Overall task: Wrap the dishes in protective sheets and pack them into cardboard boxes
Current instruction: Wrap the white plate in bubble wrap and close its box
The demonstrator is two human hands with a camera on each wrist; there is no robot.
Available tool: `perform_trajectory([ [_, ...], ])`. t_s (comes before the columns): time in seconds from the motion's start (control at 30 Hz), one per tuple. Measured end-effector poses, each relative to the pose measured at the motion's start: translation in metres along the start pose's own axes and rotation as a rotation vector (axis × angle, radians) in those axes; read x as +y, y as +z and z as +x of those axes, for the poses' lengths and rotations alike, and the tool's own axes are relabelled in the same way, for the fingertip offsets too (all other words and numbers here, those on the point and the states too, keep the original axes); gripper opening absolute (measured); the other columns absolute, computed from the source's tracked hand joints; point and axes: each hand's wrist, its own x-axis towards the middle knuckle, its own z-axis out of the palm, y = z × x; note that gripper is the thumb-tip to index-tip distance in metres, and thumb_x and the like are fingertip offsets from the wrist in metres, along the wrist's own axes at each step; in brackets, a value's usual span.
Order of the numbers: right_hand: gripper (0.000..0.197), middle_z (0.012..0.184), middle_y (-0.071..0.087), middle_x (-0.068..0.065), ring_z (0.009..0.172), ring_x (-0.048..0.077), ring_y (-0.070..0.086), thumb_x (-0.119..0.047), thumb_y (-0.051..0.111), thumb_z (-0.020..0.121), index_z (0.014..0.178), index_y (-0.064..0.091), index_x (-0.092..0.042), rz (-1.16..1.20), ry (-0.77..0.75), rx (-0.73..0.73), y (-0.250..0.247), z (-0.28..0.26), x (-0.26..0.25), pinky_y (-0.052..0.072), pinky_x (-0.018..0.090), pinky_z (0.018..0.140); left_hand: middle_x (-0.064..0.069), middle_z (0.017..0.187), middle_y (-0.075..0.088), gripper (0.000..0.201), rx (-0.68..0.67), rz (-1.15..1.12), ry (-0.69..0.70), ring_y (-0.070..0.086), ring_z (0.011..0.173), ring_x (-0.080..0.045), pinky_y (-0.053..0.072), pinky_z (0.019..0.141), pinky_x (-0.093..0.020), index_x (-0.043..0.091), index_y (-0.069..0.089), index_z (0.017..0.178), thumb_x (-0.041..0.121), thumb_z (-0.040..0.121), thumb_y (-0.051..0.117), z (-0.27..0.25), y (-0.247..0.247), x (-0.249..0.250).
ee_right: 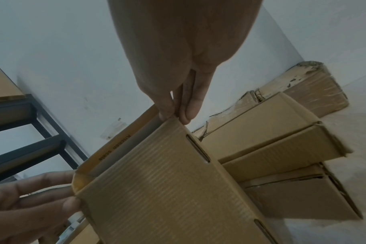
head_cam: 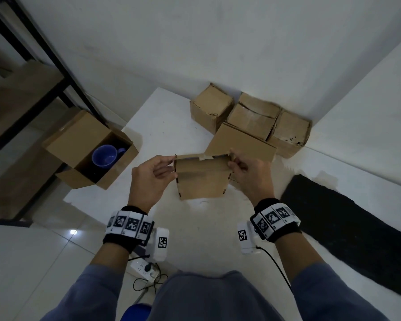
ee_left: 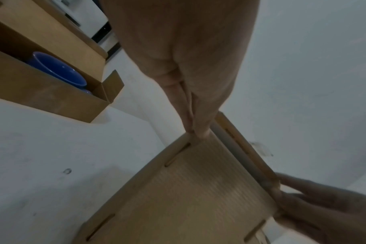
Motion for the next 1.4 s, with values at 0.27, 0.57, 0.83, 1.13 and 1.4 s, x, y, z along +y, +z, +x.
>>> perform_trajectory([
  [0.27,0.025,0.097,0.076,0.005,0.081,0.007,0.068,-0.002,0.069,0.089,0.114,0.073,-0.004,0.012,-0.071,0.057,0.003,-0.007,0.002,0.045,0.001,0.078,0.003,0.096,0.071,0.053,0.089,0.200,0.112,0.069,0.084,-0.005,0.056,0.079,-0.016,0.015,0.069,0.119,-0.006,0.073,0.082,0.004,0.009,0.004],
  [0.57,0.026,0.099,0.076,0.004,0.085,0.011,0.071,-0.003,0.070,0.089,0.115,0.072,-0.005,0.022,-0.093,0.060,0.005,-0.004,0.006,0.056,0.019,0.081,0.003,0.096,0.072,0.050,0.038,0.250,0.092,0.069,0.085,-0.004,0.056,0.080,-0.016,0.015,0.068,0.121,-0.002,0.075,0.081,0.013,0.002,0.014],
  [0.83,0.021,0.097,0.076,0.004,0.082,0.011,0.071,-0.003,0.070,0.089,0.109,0.075,-0.005,0.042,-0.128,0.094,0.008,-0.005,0.009,0.058,0.022,0.078,0.006,0.096,0.071,0.051,0.005,0.235,0.071,0.069,0.084,-0.003,0.056,0.078,-0.016,0.014,0.068,0.120,-0.005,0.074,0.079,0.018,0.001,0.020],
  [1.13,0.020,0.095,0.075,0.005,0.082,0.013,0.070,-0.003,0.069,0.089,0.108,0.075,-0.004,0.048,-0.145,0.090,0.011,-0.004,0.014,0.060,0.031,0.073,0.004,0.096,0.073,0.046,-0.069,0.291,0.048,0.069,0.086,0.000,0.050,0.081,-0.007,0.026,0.070,0.122,0.003,0.082,0.074,0.024,-0.007,0.033],
  [1.4,0.019,0.095,0.075,0.005,0.081,0.013,0.070,-0.002,0.069,0.088,0.106,0.076,-0.003,0.036,-0.158,0.105,0.012,-0.003,0.014,0.059,0.025,0.074,-0.005,0.088,0.076,0.028,-0.077,0.153,-0.073,0.070,0.081,-0.003,0.049,0.071,-0.004,0.020,0.073,0.108,0.002,0.086,0.071,0.031,-0.009,0.044],
])
